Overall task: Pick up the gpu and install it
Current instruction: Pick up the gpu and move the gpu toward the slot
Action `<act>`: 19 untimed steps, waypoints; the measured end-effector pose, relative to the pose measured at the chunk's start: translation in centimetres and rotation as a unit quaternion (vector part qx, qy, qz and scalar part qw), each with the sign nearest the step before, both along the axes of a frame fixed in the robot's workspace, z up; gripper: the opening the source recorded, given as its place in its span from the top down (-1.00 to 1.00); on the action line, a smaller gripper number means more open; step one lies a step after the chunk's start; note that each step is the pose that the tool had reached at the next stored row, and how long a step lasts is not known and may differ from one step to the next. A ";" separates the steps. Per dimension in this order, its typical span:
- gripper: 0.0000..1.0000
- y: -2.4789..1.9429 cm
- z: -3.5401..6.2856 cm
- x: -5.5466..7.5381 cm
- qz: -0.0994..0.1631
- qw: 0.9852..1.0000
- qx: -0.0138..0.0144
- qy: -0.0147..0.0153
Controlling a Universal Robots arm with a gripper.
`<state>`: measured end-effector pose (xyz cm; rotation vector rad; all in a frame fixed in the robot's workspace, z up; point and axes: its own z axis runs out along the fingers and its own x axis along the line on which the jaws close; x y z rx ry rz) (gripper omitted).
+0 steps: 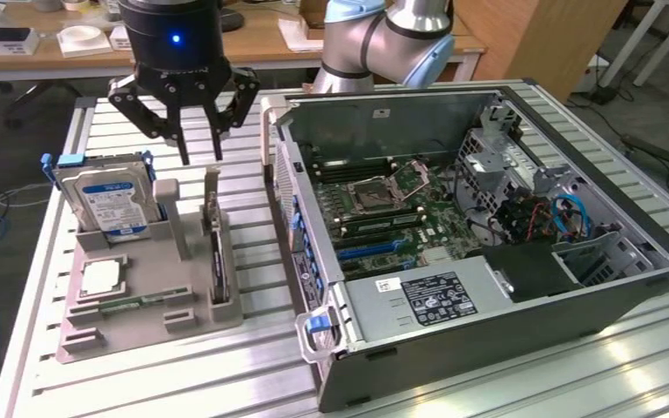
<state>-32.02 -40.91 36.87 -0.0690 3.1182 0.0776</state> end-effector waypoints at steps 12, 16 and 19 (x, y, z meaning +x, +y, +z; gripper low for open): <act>0.17 0.00 -0.67 -0.1 0.000 1.000 0.000 0.001; 0.17 0.00 -0.94 -0.1 0.000 1.000 0.000 0.002; 0.17 -0.04 -1.13 -0.1 0.000 1.000 0.000 0.003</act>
